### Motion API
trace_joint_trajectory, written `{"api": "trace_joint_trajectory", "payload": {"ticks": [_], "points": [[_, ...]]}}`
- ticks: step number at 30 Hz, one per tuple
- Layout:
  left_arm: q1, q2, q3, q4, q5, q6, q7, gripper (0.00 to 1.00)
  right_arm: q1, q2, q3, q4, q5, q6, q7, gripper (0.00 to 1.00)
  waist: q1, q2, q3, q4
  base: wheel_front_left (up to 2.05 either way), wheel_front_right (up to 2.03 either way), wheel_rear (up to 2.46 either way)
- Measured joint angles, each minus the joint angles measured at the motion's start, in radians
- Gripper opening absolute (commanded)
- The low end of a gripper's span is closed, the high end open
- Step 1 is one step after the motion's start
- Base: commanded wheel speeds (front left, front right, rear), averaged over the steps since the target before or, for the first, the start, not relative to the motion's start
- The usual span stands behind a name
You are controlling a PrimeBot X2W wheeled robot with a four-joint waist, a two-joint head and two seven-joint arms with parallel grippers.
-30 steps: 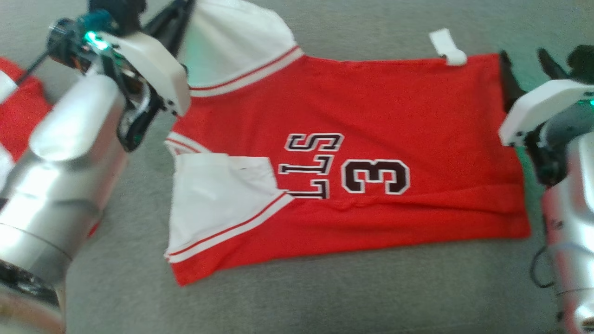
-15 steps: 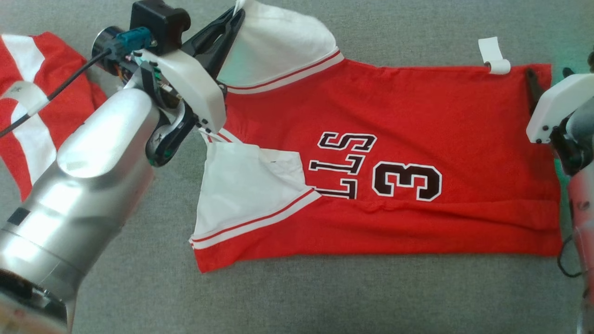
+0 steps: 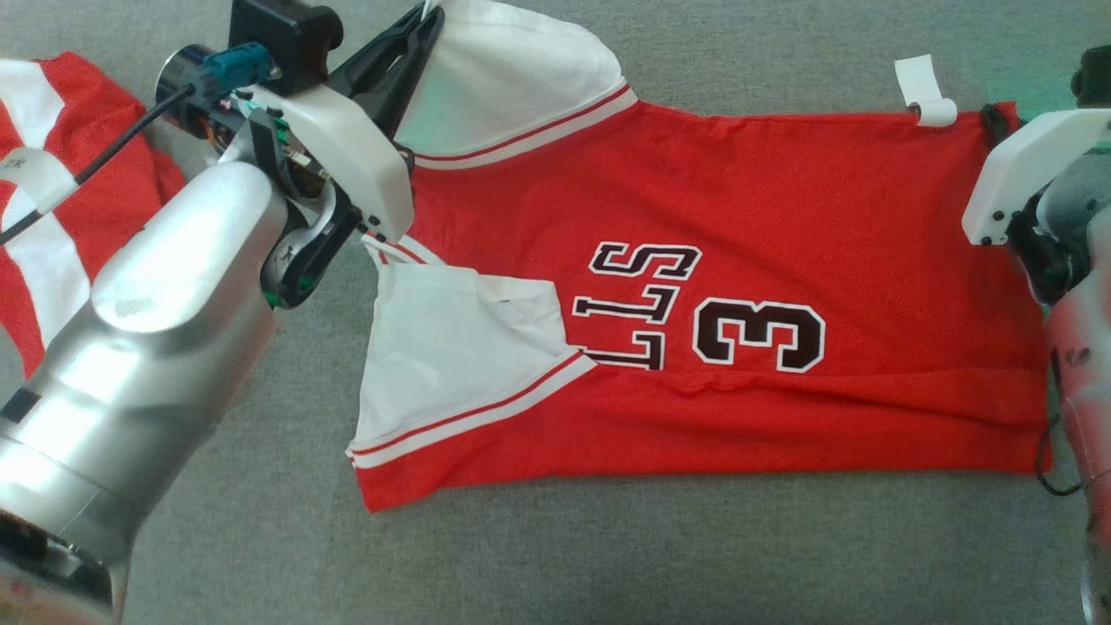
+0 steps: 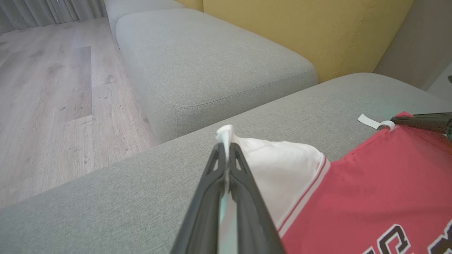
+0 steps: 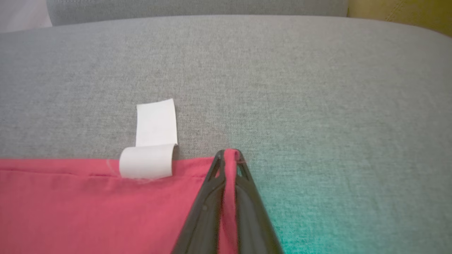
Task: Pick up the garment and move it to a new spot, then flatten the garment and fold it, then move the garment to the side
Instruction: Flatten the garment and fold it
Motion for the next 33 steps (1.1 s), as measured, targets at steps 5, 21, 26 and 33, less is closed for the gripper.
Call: {"api": "trace_joint_trajectory", "payload": {"ticks": [5, 21, 26, 33], "points": [[0.0, 0.009, 0.006, 0.018, -0.007, 0.007, -0.008, 0.0, -0.007, -0.003, 0.023, -0.01, 0.038, 0.0, -0.104, 0.0, 0.0, 0.0, -0.007, -0.015, 0.0, 0.0, 0.0], [-0.164, 0.012, 0.063, 0.232, 0.063, 0.014, -0.193, 0.0, -0.143, 0.025, 0.079, -0.055, 0.293, 0.0, -0.289, 0.0, 0.0, 0.0, 0.022, -0.054, 0.0, 0.0, 0.0], [-0.172, -0.012, 0.045, 0.274, 0.063, -0.009, -0.204, 0.0, -0.141, 0.022, 0.118, -0.019, 0.322, 0.0, -0.318, 0.0, 0.0001, 0.0, 0.016, -0.049, 0.0, 0.0, 0.0], [-0.111, -0.009, 0.002, 0.274, 0.047, -0.03, -0.211, 0.0, -0.091, -0.02, 0.182, -0.028, 0.398, 0.0, -0.325, 0.0, 0.0, 0.0, -0.034, -0.031, 0.0, 0.0, 0.0]]}}
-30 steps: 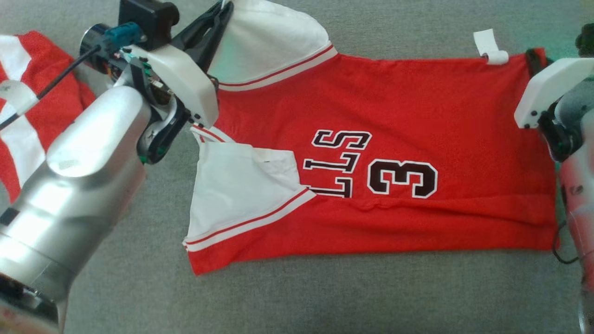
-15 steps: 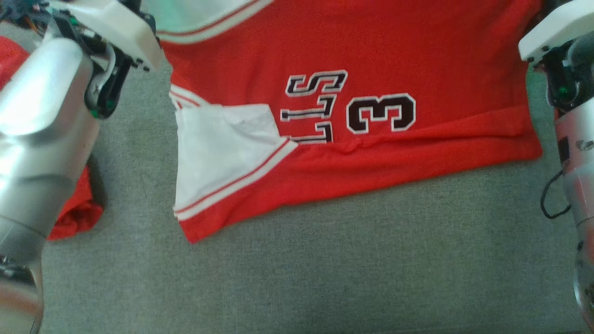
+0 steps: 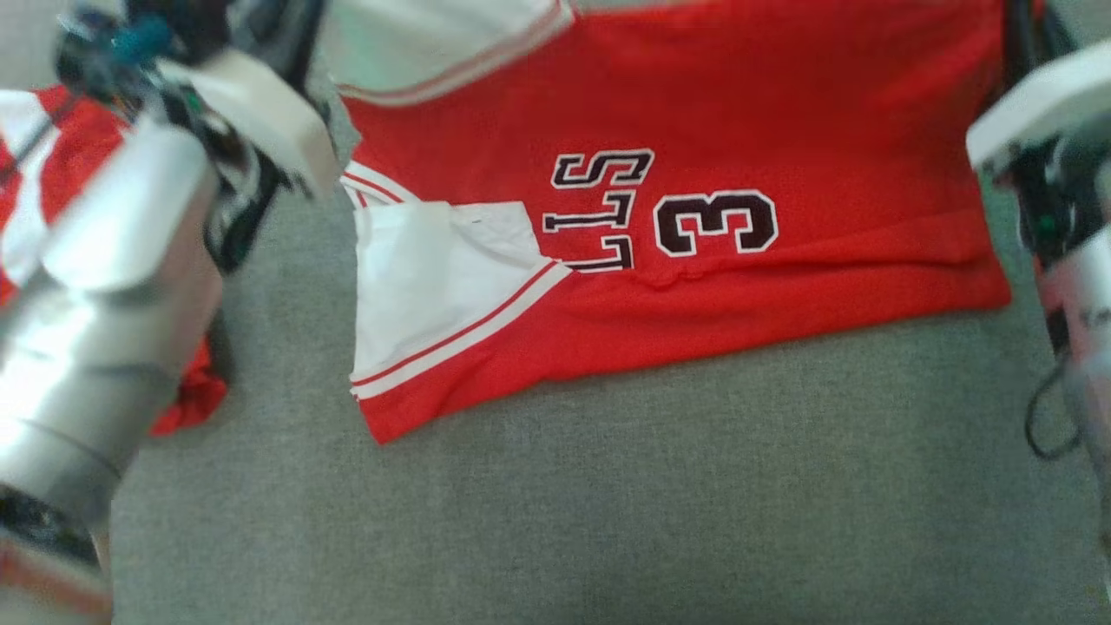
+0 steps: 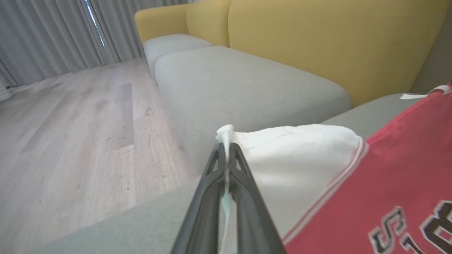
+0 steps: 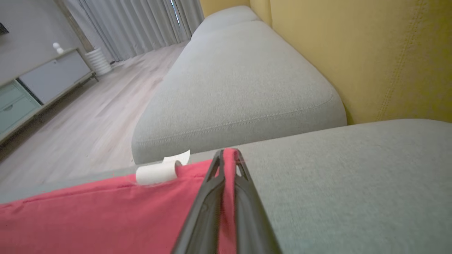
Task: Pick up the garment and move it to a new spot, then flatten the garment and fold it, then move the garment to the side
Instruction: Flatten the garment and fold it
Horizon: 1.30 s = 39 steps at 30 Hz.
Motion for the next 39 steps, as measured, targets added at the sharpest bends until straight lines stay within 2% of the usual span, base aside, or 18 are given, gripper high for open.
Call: {"api": "trace_joint_trajectory", "payload": {"ticks": [5, 14, 20, 24, 30, 39], "points": [[0.125, 0.027, -0.055, -0.096, -0.049, -0.008, 0.06, 0.0, 0.13, -0.064, 0.065, -0.04, 0.068, 0.0, 0.038, 0.0, -0.0001, 0.0, -0.057, 0.018, 0.0, 0.0, 0.0], [0.305, 0.149, -0.149, -0.354, -0.133, -0.015, 0.238, 0.0, 0.285, -0.158, 0.144, -0.105, 0.162, 0.0, 0.194, 0.0, -0.0002, 0.0, -0.146, 0.055, 0.0, 0.0, 0.0], [0.389, 0.202, -0.189, -0.505, -0.139, 0.025, 0.289, 0.0, 0.348, -0.217, 0.182, -0.142, 0.175, 0.0, 0.291, 0.0, -0.0003, 0.0, -0.165, 0.07, 0.0, 0.0, 0.0], [0.41, 0.22, -0.204, -0.556, -0.135, 0.047, 0.306, 0.0, 0.361, -0.241, 0.197, -0.169, 0.175, 0.0, 0.335, 0.0, -0.0001, 0.0, -0.165, 0.07, 0.0, 0.0, 0.0], [0.418, 0.251, -0.225, -0.592, -0.135, 0.056, 0.34, 0.0, 0.4, -0.274, 0.229, -0.212, 0.187, 0.0, 0.419, 0.0, 0.0, 0.0, -0.178, 0.061, 0.0, 0.0, 0.0], [0.456, 0.262, -0.238, -0.616, -0.145, 0.077, 0.378, 0.0, 0.43, -0.305, 0.236, -0.277, 0.193, 0.0, 0.481, 0.0, 0.0001, 0.0, -0.169, 0.048, 0.0, 0.0, 0.0]]}}
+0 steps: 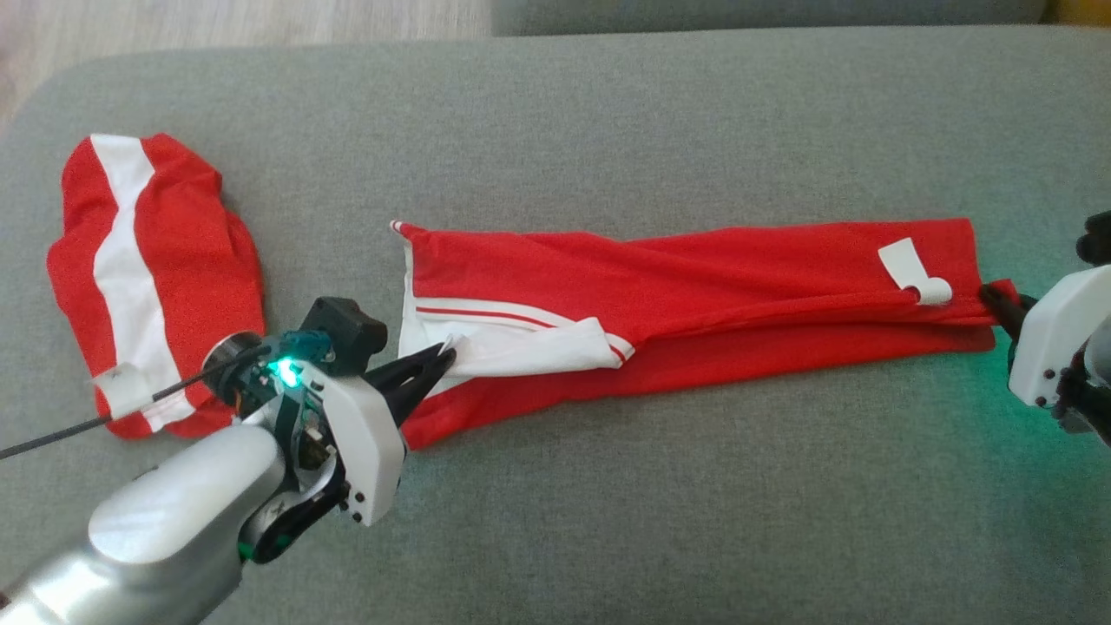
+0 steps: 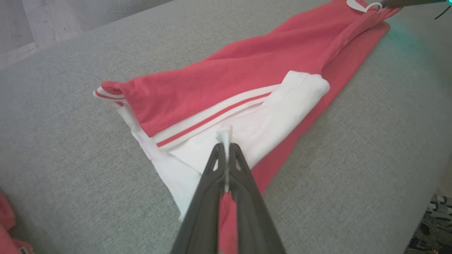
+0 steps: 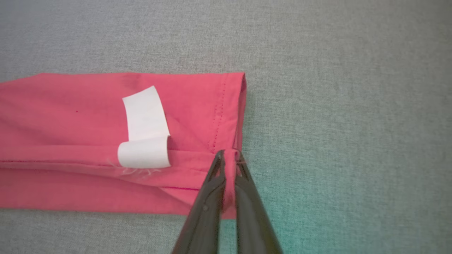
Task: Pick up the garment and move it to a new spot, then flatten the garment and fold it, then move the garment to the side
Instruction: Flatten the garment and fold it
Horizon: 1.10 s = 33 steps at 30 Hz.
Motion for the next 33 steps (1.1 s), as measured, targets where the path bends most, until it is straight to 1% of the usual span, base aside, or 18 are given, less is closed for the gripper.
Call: {"api": "trace_joint_trajectory", "payload": {"ticks": [1, 2, 3, 4, 5, 6, 7, 11, 12, 15, 16, 19, 22, 25, 27, 29, 30, 33], "points": [[0.0, 0.0, 0.0, 0.0, 0.0, 0.0, 0.0, 0.0, 0.0, 0.0, -0.004, -0.002, 0.0, 0.0, 0.004, 0.0, 0.0, 0.0, 0.006, 0.0, 0.0, 0.0, 0.0], [0.0, 0.0, 0.0, 0.001, 0.0, 0.001, 0.0, 0.0, 0.0, 0.0, -0.009, -0.005, 0.0, 0.0, 0.007, 0.11, -0.0001, 0.0, 0.013, 0.0, 0.0, 0.0, 0.0], [0.0, -0.001, -0.001, 0.003, 0.001, 0.002, 0.0, 0.0, 0.0, 0.0, -0.015, -0.007, 0.0, 0.0, 0.007, 0.67, 0.0, 0.0, 0.019, 0.0, 0.0, 0.0, 0.0], [0.0, -0.003, -0.002, 0.008, 0.002, 0.002, 0.0, 0.0, 0.0, 0.0, -0.02, -0.007, 0.0, 0.0, 0.007, 1.0, 0.0001, 0.0, 0.023, 0.001, 0.0, 0.0, 0.0], [0.0, -0.004, -0.004, 0.012, 0.002, 0.002, 0.0, 0.35, 0.0, 0.0, -0.026, -0.007, 0.0, 0.0, 0.007, 1.0, 0.0001, 0.0, 0.026, 0.001, 0.0, 0.0, 0.0], [0.0, -0.004, -0.005, 0.017, 0.002, 0.002, -0.001, 0.98, 0.0, 0.0, -0.03, -0.007, -0.001, 0.0, 0.009, 1.0, 0.0001, 0.0, 0.028, 0.0, 0.0, 0.0, 0.0], [0.0, -0.005, -0.005, 0.022, 0.002, 0.005, -0.003, 1.0, 0.0, 0.0, -0.036, -0.009, -0.002, 0.0, 0.016, 1.0, 0.0, 0.0, 0.028, -0.001, 0.0, 0.0, 0.0], [0.0, -0.015, 0.008, 0.04, 0.001, 0.025, -0.045, 1.0, 0.0, 0.002, -0.072, -0.019, -0.001, 0.0, 0.016, 1.0, 0.0, 0.0, 0.016, -0.009, 0.0, 0.0, 0.0], [0.001, -0.028, 0.034, 0.044, -0.01, 0.052, -0.085, 1.0, 0.0, 0.007, -0.108, -0.027, 0.003, 0.0, -0.002, 1.0, -0.0001, 0.0, 0.006, -0.014, 0.0, 0.0, 0.0], [0.001, -0.048, 0.096, 0.052, -0.029, 0.105, -0.174, 1.0, -0.002, 0.044, -0.182, -0.049, 0.024, 0.0, -0.066, 1.0, -0.0001, 0.0, -0.011, -0.024, 0.0, 0.0, 0.0], [0.001, -0.048, 0.096, 0.052, -0.029, 0.105, -0.174, 1.0, -0.002, 0.044, -0.182, -0.049, 0.024, 0.0, -0.066, 1.0, -0.0001, 0.0, -0.011, -0.024, 0.0, 0.0, 0.0], [0.014, -0.07, 0.173, 0.056, -0.053, 0.156, -0.286, 1.0, -0.004, 0.095, -0.231, -0.102, 0.026, 0.0, -0.164, 1.0, -0.0001, 0.0, -0.029, -0.034, 0.0, 0.0, 0.0], [0.053, -0.097, 0.237, 0.061, -0.065, 0.202, -0.408, 1.0, -0.002, 0.148, -0.267, -0.172, 0.003, 0.0, -0.278, 1.0, -0.0002, 0.0, -0.048, -0.041, 0.0, 0.0, 0.0], [0.105, -0.124, 0.298, 0.06, -0.067, 0.226, -0.49, 1.0, 0.02, 0.215, -0.303, -0.239, -0.041, 0.0, -0.383, 1.0, -0.0002, 0.0, -0.066, -0.046, 0.0, 0.0, 0.0], [0.143, -0.153, 0.356, 0.058, -0.056, 0.235, -0.505, 1.0, 0.058, 0.261, -0.321, -0.27, -0.086, 0.0, -0.445, 1.0, -0.0002, 0.0, -0.077, -0.048, 0.0, 0.0, 0.0], [0.194, -0.192, 0.433, 0.038, 0.007, 0.235, -0.506, 1.0, 0.108, 0.298, -0.331, -0.288, -0.173, 0.0, -0.5, 1.0, -0.0002, 0.0, -0.085, -0.047, 0.0, 0.0, 0.0], [0.224, -0.217, 0.475, 0.025, 0.043, 0.232, -0.506, 1.0, 0.132, 0.327, -0.345, -0.291, -0.19, 0.0, -0.525, 1.0, -0.0002, 0.0, -0.088, -0.046, 0.0, 0.0, 0.0], [0.327, -0.292, 0.568, 0.004, 0.152, 0.201, -0.507, 1.0, 0.202, 0.402, -0.358, -0.288, -0.267, 0.0, -0.576, 1.0, -0.0003, 0.0, -0.1, -0.043, 0.0, 0.0, 0.0]]}}
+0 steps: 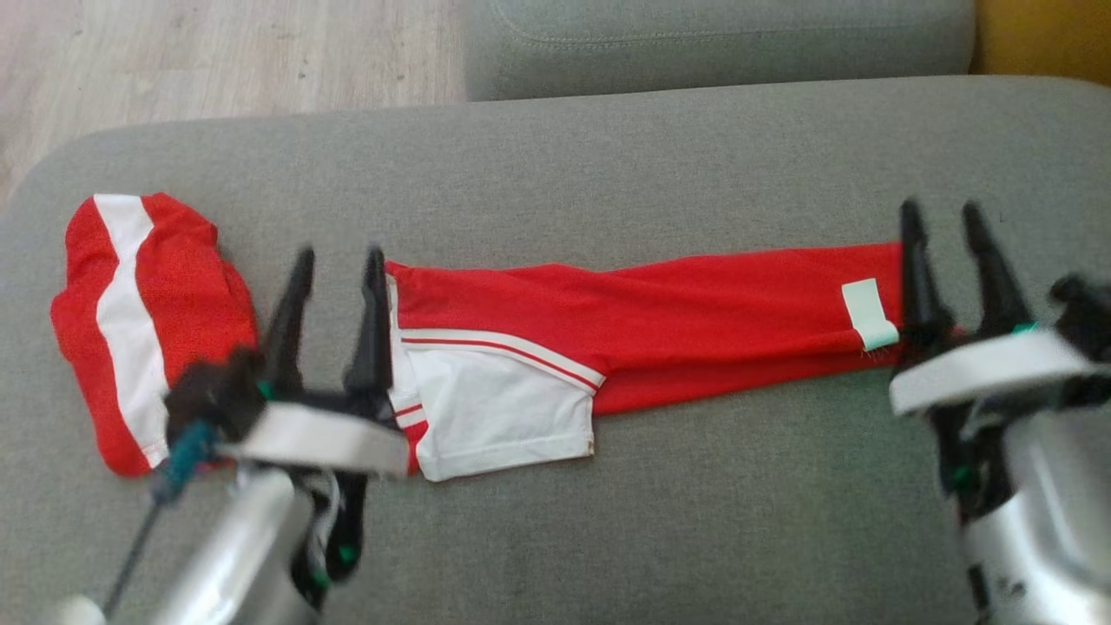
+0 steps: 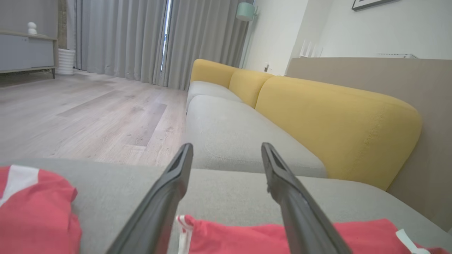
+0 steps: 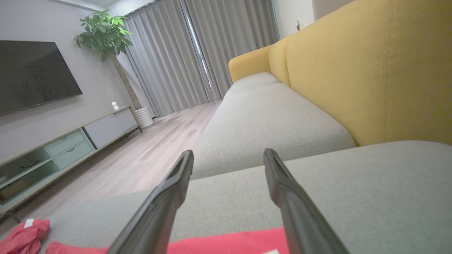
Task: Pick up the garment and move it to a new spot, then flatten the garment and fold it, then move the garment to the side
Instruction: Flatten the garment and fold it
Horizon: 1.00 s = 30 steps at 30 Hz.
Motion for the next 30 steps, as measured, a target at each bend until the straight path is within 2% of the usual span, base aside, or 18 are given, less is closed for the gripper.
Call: {"api": "trace_joint_trajectory", "payload": {"ticks": [7, 15, 18, 21, 24, 27, 30], "points": [[0.194, -0.128, 0.155, 0.024, 0.168, -0.089, 0.0, 1.0, 0.104, 0.09, -0.028, 0.05, -0.123, 0.0, -0.055, 1.0, 0.0001, 0.0, -0.006, 0.01, 0.0, 0.0, 0.0], [0.205, -0.2, 0.256, 0.053, 0.282, -0.186, 0.0, 1.0, 0.08, 0.096, -0.093, 0.081, -0.191, 0.0, -0.049, 1.0, 0.0001, 0.0, 0.026, 0.021, 0.0, 0.0, 0.0], [0.202, -0.219, 0.284, 0.061, 0.311, -0.208, 0.0, 1.0, 0.04, 0.096, -0.208, 0.138, -0.315, 0.0, -0.016, 1.0, 0.0002, 0.0, 0.048, 0.026, 0.0, 0.0, 0.0], [0.191, -0.233, 0.291, 0.074, 0.333, -0.23, 0.0, 1.0, -0.007, 0.117, -0.344, 0.184, -0.383, 0.0, 0.02, 1.0, 0.0002, 0.0, 0.072, 0.033, 0.0, 0.0, 0.0], [0.175, -0.245, 0.292, 0.094, 0.355, -0.245, 0.0, 1.0, -0.051, 0.145, -0.437, 0.235, -0.417, 0.0, 0.063, 1.0, 0.0003, 0.0, 0.095, 0.04, 0.0, 0.0, 0.0], [0.168, -0.251, 0.303, 0.103, 0.368, -0.251, 0.0, 1.0, -0.082, 0.154, -0.489, 0.298, -0.434, 0.0, 0.109, 1.0, 0.0003, 0.0, 0.112, 0.045, 0.0, 0.0, 0.0], [0.152, -0.255, 0.316, 0.105, 0.37, -0.259, 0.0, 1.0, -0.104, 0.154, -0.495, 0.378, -0.411, 0.0, 0.132, 1.0, 0.0003, 0.0, 0.125, 0.05, 0.0, 0.0, 0.0]]}}
